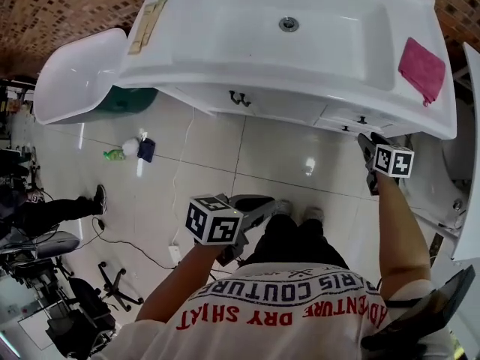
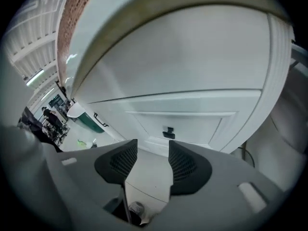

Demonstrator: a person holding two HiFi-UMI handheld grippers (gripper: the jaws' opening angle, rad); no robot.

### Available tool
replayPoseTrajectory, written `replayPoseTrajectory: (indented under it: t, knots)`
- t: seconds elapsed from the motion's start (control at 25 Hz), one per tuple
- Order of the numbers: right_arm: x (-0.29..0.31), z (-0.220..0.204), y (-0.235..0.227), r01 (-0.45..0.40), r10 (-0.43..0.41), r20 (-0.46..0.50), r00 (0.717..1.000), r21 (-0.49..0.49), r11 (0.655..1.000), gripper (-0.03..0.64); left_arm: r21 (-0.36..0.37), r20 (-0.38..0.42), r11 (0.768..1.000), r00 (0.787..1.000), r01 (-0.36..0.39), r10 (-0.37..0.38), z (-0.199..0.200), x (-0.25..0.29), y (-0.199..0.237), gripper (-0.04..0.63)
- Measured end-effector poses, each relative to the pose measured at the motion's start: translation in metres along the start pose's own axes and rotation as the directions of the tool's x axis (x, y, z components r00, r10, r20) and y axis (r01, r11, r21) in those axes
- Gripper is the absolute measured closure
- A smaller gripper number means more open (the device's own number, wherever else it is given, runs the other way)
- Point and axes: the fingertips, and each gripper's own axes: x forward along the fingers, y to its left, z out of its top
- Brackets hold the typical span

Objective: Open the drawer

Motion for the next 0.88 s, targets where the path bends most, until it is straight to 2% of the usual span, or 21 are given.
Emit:
replayPoseTrajectory:
  t: [0.24,0.48,0.64,0.88]
  knots:
    - [0.036,0.004,-0.027,0.081,-0.082,0.005,0.997,0.100,0.992,0.417,-0.065,0.000,0.997,0.999,-0.045,0.045,-0.008,-0.009,0.024,0.607]
    - [0.086,-0.004,-0.035,0.126,-0.125,-0.044,0.991,0.039,0.991,0.407,-0.077,-0.007,0.995,0.998,-0.067,0.067,-0.012,-0.006,0.054,0.607]
    - [0.089,-0.004,-0.042,0.156,-0.153,-0.041,0.987,0.069,0.985,0.468,-0.090,-0.006,0.993,0.997,-0.078,0.077,-0.014,-0.012,0.060,0.607]
    - [0.093,-0.003,-0.041,0.174,-0.171,-0.045,0.984,0.079,0.982,0.482,-0.099,-0.001,0.991,0.996,-0.089,0.090,-0.013,-0.018,0.066,0.607]
